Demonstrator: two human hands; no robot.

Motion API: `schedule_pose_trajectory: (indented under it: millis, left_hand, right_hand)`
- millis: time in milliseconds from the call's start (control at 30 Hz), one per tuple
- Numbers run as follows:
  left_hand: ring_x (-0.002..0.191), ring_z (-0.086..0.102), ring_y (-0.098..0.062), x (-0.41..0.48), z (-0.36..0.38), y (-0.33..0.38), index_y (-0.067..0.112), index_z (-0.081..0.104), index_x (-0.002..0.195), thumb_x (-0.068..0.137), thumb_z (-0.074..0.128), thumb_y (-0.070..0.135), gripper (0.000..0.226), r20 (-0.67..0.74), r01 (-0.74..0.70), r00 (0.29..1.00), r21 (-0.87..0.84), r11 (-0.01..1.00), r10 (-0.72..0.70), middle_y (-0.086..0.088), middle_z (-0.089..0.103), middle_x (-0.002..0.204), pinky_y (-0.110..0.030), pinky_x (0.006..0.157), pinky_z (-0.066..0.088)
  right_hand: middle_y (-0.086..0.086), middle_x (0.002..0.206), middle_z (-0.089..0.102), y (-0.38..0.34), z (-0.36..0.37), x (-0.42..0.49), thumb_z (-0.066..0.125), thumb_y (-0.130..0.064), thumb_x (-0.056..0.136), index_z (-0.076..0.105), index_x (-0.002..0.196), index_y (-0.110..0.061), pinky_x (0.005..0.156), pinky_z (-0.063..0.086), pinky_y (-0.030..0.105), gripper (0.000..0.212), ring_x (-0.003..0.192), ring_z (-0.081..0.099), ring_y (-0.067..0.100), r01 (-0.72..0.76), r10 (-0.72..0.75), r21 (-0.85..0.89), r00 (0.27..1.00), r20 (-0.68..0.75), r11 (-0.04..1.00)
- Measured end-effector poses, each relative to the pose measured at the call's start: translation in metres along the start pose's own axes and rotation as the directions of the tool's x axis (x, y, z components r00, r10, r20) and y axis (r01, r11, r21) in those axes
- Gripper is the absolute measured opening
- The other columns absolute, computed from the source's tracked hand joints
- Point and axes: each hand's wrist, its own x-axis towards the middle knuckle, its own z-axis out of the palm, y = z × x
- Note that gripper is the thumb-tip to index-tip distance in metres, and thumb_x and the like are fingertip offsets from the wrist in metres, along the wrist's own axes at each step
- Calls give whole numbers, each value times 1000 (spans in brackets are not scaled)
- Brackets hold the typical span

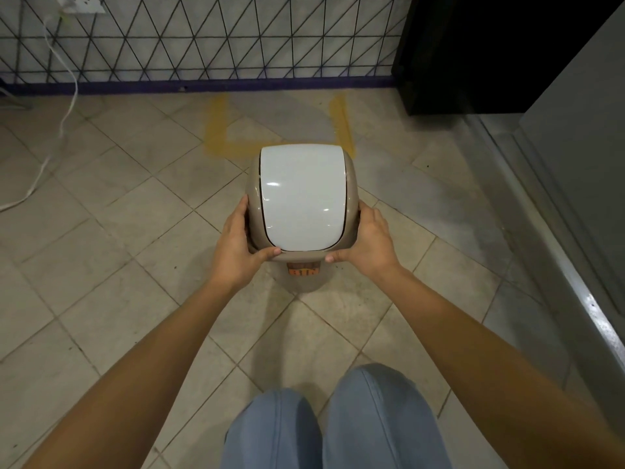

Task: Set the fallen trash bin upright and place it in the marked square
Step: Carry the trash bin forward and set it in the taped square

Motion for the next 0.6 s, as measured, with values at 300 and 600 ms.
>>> schedule_pose_trajectory:
  millis: [300,600]
  left_hand:
    - [138,33,-20,26,1,4,21,13,150,68,82,18,106,8,16,1000,41,999,-16,0,33,152,-46,109,35]
    - [137,34,-20,49,-3,-1,17,15,150,70,81,21,104,-7,-37,999,52,998,37,-5,34,150,-44,110,35]
  right_hand:
    - [5,129,44,-5,-2,24,92,-23,45,31,138,-16,99,33,31,111,124,35,23,-20,20,-20,1000,5,1000]
    - [7,135,44,-15,2,49,92,-24,44,31,139,-14,105,32,34,113,128,35,25,-32,31,-45,999,-8,998]
